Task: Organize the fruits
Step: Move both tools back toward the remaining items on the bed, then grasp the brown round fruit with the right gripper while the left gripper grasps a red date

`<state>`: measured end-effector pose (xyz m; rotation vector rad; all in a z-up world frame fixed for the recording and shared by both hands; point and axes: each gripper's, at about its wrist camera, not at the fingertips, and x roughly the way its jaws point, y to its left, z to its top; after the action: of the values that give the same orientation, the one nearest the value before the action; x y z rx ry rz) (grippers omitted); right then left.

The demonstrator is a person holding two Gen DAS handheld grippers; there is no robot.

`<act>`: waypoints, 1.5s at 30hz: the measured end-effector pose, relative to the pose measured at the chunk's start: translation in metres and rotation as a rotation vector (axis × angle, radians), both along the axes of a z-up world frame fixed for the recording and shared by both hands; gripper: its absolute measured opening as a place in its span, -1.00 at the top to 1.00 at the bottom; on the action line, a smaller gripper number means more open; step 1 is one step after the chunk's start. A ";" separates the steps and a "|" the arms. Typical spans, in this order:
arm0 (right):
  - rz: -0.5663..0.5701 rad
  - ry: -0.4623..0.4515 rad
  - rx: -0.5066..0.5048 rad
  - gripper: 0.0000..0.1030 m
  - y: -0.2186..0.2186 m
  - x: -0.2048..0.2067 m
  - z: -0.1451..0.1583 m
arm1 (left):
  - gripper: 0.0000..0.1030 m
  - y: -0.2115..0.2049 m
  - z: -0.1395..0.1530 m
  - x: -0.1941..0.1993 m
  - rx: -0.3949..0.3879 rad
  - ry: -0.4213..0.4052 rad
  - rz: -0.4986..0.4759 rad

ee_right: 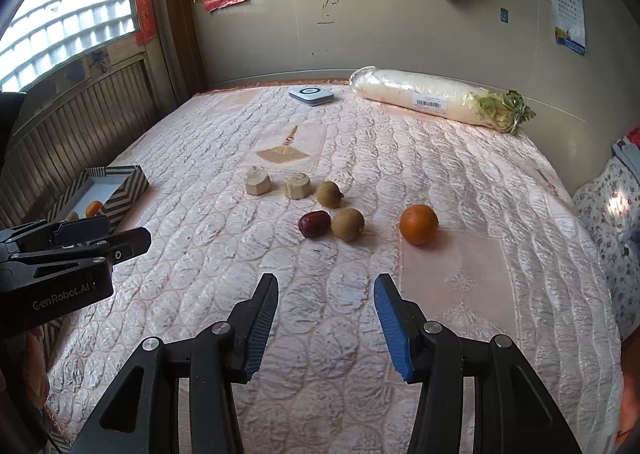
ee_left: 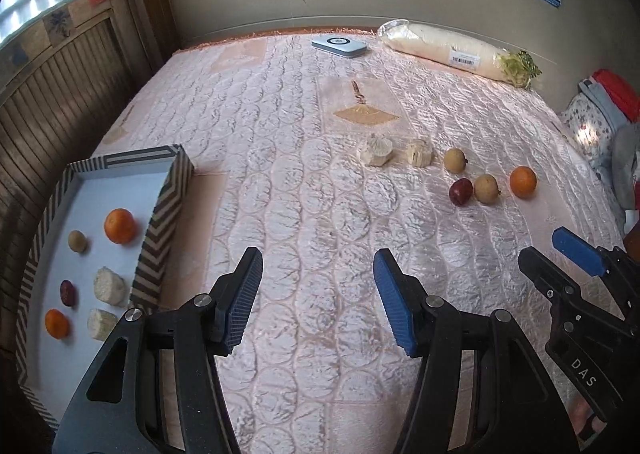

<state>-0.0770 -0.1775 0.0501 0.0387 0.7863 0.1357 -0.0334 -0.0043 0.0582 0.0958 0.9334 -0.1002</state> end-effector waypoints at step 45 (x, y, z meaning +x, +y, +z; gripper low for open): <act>-0.071 0.009 0.037 0.49 -0.060 0.038 -0.007 | -0.13 -0.101 -0.034 0.084 -0.072 0.174 -0.181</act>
<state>-0.0394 -0.2370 0.0432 0.1019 0.7901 0.0829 0.0502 -0.1056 0.0242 0.1067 1.0928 -0.3137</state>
